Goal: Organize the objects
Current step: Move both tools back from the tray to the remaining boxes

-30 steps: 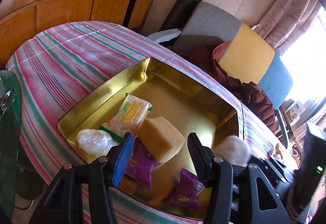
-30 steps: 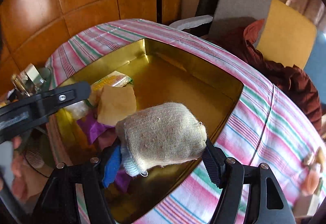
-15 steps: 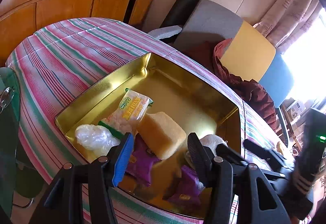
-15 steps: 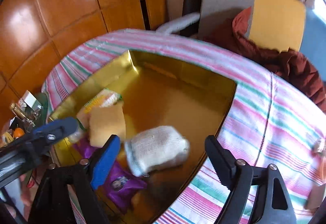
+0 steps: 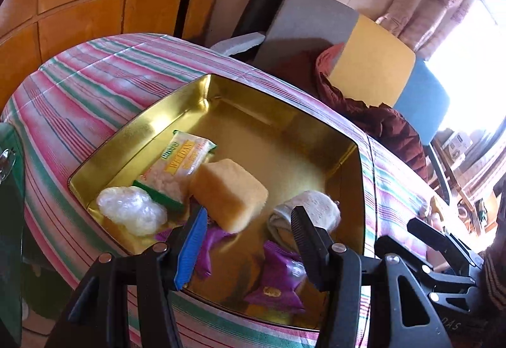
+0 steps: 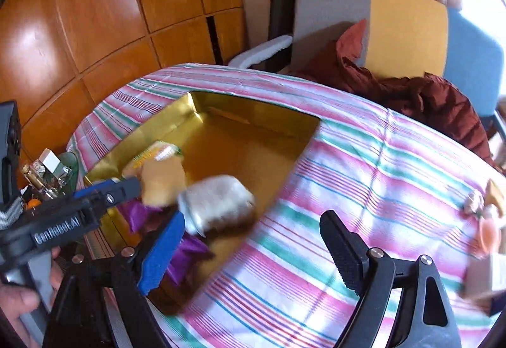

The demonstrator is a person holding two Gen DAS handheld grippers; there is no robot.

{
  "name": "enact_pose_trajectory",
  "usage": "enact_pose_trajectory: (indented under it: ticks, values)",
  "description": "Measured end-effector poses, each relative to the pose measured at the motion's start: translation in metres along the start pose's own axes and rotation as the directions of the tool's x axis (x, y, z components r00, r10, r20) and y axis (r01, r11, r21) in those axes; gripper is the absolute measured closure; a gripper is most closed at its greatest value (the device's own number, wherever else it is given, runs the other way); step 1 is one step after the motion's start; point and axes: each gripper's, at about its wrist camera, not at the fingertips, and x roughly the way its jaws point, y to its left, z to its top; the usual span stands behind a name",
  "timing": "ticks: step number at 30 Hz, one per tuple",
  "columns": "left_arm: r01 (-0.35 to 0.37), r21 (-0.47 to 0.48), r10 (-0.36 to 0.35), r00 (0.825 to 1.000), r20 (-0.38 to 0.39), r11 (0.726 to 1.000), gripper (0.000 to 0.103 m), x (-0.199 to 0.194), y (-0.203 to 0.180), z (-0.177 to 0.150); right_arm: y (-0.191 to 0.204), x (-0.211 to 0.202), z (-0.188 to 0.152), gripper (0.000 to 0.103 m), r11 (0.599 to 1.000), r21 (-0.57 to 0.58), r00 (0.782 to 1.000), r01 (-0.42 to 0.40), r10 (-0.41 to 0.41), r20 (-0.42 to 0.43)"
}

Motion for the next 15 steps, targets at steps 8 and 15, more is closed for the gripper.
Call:
enact_pose_trajectory:
  ticks: [8, 15]
  values:
    - [0.004, 0.072, -0.003, 1.0, -0.014, 0.997, 0.047, -0.001, -0.02, -0.009, -0.053, -0.013, -0.042, 0.015, 0.993, 0.084, 0.995, 0.079, -0.074, -0.066]
    - [-0.001, 0.153, 0.0, 1.0, 0.008, 0.988, 0.047, -0.009, -0.04, -0.016, -0.109, -0.034, -0.074, 0.015, 0.974, 0.135, 0.978, 0.182, -0.165, -0.127]
